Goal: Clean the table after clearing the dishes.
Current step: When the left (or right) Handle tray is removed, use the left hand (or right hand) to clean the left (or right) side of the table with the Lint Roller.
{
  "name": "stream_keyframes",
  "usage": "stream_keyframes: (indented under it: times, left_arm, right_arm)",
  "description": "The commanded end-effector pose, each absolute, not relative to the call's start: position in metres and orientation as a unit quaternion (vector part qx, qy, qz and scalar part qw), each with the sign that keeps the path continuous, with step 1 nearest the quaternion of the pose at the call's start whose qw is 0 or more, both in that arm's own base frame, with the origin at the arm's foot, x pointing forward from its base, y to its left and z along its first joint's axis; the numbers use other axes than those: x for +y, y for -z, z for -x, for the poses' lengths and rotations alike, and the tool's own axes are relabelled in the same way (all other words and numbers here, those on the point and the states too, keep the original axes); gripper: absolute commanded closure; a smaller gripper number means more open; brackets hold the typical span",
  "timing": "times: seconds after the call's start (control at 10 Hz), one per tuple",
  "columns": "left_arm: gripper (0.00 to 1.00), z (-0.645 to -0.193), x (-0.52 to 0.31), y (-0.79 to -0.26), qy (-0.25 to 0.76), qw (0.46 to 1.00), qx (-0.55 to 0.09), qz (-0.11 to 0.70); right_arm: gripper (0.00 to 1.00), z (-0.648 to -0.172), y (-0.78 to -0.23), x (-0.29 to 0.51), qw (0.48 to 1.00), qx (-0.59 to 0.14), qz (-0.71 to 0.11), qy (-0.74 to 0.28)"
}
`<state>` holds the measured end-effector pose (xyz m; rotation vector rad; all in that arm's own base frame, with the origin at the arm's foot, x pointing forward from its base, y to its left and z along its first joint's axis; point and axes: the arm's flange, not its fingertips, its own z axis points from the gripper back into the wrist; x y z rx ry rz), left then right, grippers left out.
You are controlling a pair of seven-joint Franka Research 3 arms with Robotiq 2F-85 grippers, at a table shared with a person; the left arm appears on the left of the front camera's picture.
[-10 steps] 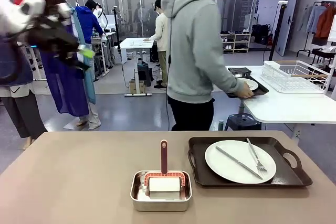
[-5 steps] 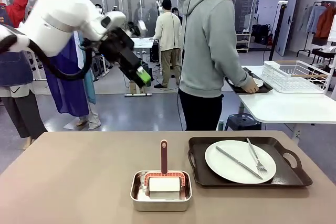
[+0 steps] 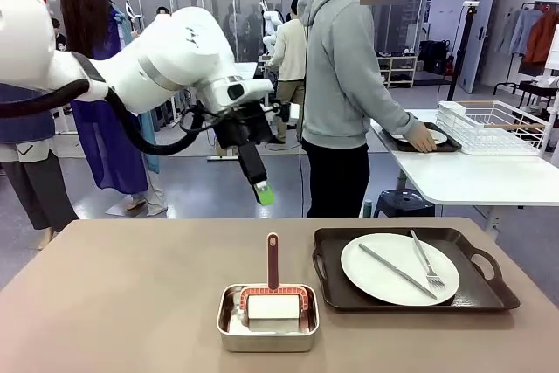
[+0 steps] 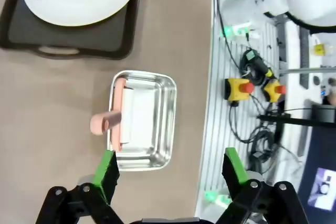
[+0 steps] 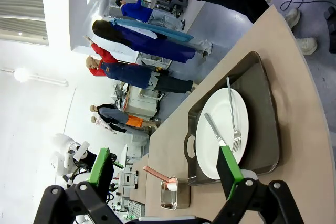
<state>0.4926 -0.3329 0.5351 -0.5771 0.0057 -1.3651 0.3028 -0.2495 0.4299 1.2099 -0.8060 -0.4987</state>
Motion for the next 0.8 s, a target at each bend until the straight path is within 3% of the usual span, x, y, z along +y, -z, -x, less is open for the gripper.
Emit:
stream_keyframes:
  times: [0.0, 0.1, 0.2, 0.7]
  left_arm:
    - [0.00, -0.493, -0.331, -0.528, 0.652, 0.725, -0.042, 0.218]
    - [0.00, -0.491, -0.334, -0.530, 0.649, 0.724, -0.079, 0.218]
    - [0.00, -0.493, -0.340, -0.532, 0.637, 0.731, -0.010, 0.244]
    - [0.00, -0.495, -0.342, -0.530, 0.641, 0.729, -0.019, 0.238]
  right_arm:
    - [0.00, -0.302, -0.433, -0.248, 0.719, -0.366, -0.548, 0.221]
    - [0.00, -0.302, -0.433, -0.248, 0.719, -0.366, -0.548, 0.221]
    - [0.00, -0.302, -0.433, -0.248, 0.719, -0.366, -0.548, 0.221]
    - [0.00, -0.302, -0.433, -0.248, 0.719, -0.366, -0.548, 0.221]
